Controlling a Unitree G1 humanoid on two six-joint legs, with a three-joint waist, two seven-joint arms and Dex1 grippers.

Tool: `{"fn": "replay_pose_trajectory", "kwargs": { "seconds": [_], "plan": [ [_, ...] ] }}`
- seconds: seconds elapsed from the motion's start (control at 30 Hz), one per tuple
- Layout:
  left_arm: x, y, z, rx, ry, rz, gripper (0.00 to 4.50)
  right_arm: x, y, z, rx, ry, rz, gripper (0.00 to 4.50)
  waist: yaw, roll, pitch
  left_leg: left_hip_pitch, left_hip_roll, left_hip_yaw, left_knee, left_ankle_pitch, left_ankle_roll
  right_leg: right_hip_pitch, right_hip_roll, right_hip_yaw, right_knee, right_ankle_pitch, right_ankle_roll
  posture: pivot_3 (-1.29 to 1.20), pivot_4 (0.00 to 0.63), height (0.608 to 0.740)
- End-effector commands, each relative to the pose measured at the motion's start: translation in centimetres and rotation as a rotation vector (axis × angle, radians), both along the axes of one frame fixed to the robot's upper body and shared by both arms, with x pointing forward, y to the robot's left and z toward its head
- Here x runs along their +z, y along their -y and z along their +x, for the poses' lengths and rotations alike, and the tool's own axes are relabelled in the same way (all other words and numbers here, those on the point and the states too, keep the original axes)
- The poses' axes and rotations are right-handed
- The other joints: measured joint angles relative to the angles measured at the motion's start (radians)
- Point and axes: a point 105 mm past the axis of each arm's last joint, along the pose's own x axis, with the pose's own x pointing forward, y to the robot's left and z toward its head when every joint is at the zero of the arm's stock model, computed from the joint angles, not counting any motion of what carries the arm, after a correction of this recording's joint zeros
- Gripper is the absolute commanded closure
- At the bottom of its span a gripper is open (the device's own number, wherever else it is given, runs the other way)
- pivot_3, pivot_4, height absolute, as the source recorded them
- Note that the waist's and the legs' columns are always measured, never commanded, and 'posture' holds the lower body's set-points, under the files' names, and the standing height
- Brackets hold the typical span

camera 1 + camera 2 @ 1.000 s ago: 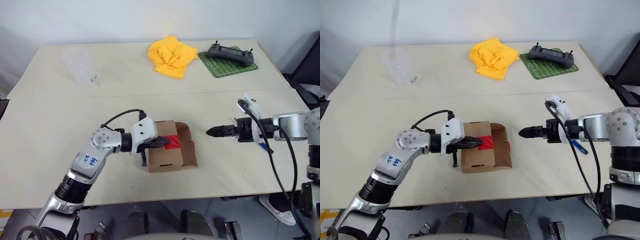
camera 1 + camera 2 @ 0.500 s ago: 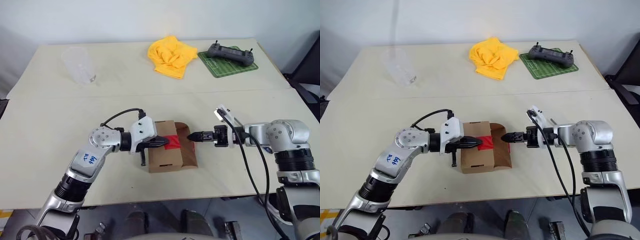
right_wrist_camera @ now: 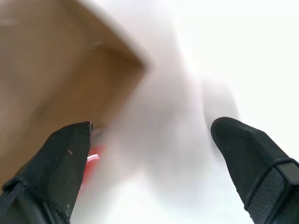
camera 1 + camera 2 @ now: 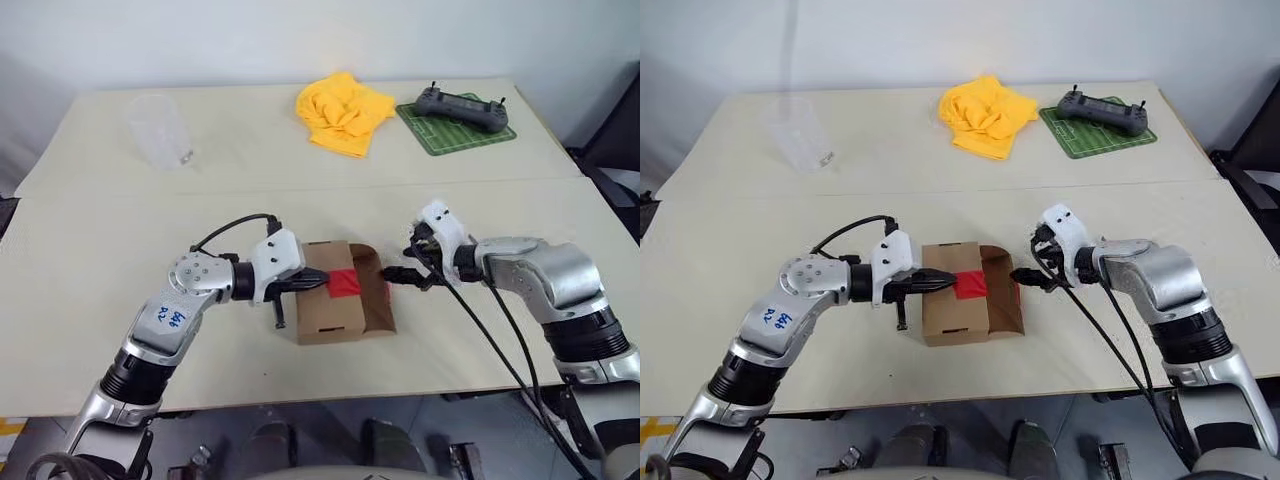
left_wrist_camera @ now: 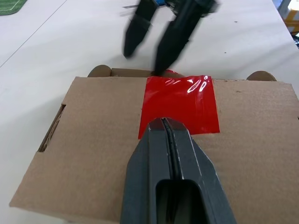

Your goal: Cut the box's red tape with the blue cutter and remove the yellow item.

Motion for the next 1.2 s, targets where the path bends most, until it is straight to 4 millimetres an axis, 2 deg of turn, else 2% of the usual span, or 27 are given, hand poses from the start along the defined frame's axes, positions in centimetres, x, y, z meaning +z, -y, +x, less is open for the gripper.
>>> {"fn": "replay_pose_trajectory", "kwargs": {
  "seconds": [0.03, 0.13, 0.27, 0.47, 0.6, 0.77, 0.87, 1.0, 1.1, 1.2],
  "plan": [
    [-1.4, -0.4, 0.0, 0.024, -0.048, 0.028, 4.5, 0.8, -1.5, -0.8, 0.067, 0.119, -0.064, 0.08, 0.002, 0.0, 0.0, 0.0, 0.0, 0.0, 0.0, 0.0, 0.0, 0.0, 0.0, 0.0, 0.0, 0.0, 0.0, 0.0, 0.15, 0.74],
    [-1.3, -0.3, 0.0, 0.022, -0.047, 0.03, 4.5, 0.4, -2.2, -1.7, 0.129, 0.166, -0.126, 0.08, 0.004, 0.0, 0.0, 0.0, 0.0, 0.0, -0.001, 0.0, 0.0, 0.0, 0.001, -0.001, -0.001, 0.0, 0.0, 0.0, 0.15, 0.74],
    [-1.3, -0.4, 0.1, 0.021, -0.044, 0.035, 4.5, 0.2, -2.3, -2.0, 0.142, 0.195, -0.144, 0.08, 0.004, 0.0, 0.0, 0.0, 0.0, 0.0, 0.0, 0.0, 0.0, 0.0, 0.001, -0.001, 0.0, 0.0, 0.0, 0.0, 0.15, 0.74],
    [-1.3, -0.3, 0.2, 0.019, -0.044, 0.04, 4.5, -0.7, -1.6, -1.4, 0.18, 0.295, -0.26, 0.08, 0.004, 0.0, 0.0, 0.0, 0.0, 0.0, 0.0, 0.0, 0.0, 0.0, 0.001, -0.001, 0.0, 0.0, 0.0, 0.0, 0.15, 0.74],
    [-1.3, -0.3, 0.2, 0.017, -0.044, 0.043, 4.5, -1.4, -0.8, -0.4, 0.184, 0.399, -0.333, 0.08, 0.004, 0.0, 0.0, 0.0, 0.0, 0.001, 0.001, 0.0, 0.0, 0.0, 0.001, -0.001, 0.0, 0.0, 0.0, 0.0, 0.15, 0.74],
    [-1.3, -0.2, 0.3, 0.011, -0.044, 0.045, 4.5, -1.6, -0.4, -0.2, 0.132, 0.354, -0.221, 0.08, 0.004, 0.0, 0.0, 0.001, 0.0, 0.001, 0.001, 0.0, 0.0, 0.001, 0.001, -0.001, 0.001, 0.0, 0.0, 0.0, 0.15, 0.74],
    [-1.3, -0.1, 0.2, 0.006, -0.043, 0.044, 4.5, -0.5, 0.1, -0.5, 0.078, 0.262, -0.078, 0.08, 0.005, 0.0, 0.0, 0.001, 0.0, 0.001, 0.002, 0.0, 0.0, 0.001, 0.001, -0.001, 0.001, 0.0, 0.0, 0.0, 0.15, 0.74],
    [-1.4, 0.1, 0.1, -0.007, -0.042, 0.044, 4.5, 0.4, 1.9, -2.7, 0.048, -0.18, 0.165, 0.08, 0.005, 0.001, 0.0, 0.0, 0.001, 0.0, 0.002, 0.0, 0.0, 0.001, 0.001, -0.001, 0.001, 0.0, 0.0, 0.0, 0.15, 0.74],
    [-1.4, 0.1, 0.1, -0.011, -0.042, 0.045, 4.5, 0.7, 3.0, -3.2, -0.002, -0.374, 0.26, 0.08, 0.005, 0.001, 0.0, 0.001, 0.001, 0.0, 0.002, 0.0, 0.0, 0.001, 0.001, -0.001, 0.002, 0.0, 0.0, 0.0, 0.15, 0.74],
    [-1.5, 0.0, 0.1, -0.011, -0.042, 0.045, 4.5, 0.8, 3.1, -3.4, -0.022, -0.499, 0.341, 0.08, 0.005, 0.001, 0.0, 0.001, 0.001, 0.0, 0.002, -0.001, 0.0, 0.001, 0.001, -0.001, 0.001, 0.0, 0.0, 0.0, 0.15, 0.74]
  ]
}}
